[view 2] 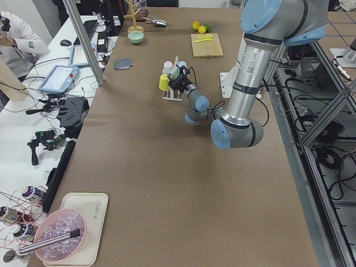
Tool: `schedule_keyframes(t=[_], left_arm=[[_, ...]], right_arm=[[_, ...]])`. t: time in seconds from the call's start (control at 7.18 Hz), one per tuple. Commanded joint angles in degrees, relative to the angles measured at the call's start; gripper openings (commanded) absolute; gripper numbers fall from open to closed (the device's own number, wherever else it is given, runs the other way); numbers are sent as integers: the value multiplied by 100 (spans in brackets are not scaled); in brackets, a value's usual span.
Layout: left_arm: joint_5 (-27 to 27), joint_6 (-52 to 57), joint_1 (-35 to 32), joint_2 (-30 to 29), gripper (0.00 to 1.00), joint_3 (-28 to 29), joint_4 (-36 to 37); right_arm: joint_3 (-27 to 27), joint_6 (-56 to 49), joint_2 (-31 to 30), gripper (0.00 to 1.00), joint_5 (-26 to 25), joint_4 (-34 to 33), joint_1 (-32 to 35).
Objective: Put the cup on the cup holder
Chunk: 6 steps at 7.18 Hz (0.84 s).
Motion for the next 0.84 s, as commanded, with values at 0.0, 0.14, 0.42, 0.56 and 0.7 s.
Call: schedule_keyframes(t=[0.0,0.14,0.42,0.56,0.7], left_arm=[[114,7,0,-4,98,-2,-14],[114,7,-9,-12,98,-28,-5],[88,42,-315,23,98,-142,47],[44,-10,-578,23,98,-169,344],[52,7,-798,-21,98,-169,903]], right_arm=[[1,-6,-1,100,-16,0,-6],[1,-6,-1,100,-16,9,-6],[1,-6,8,100,-16,9,-6],[1,-6,8,100,10,0,-6],[-17,-6,-1,100,54,0,-6]])
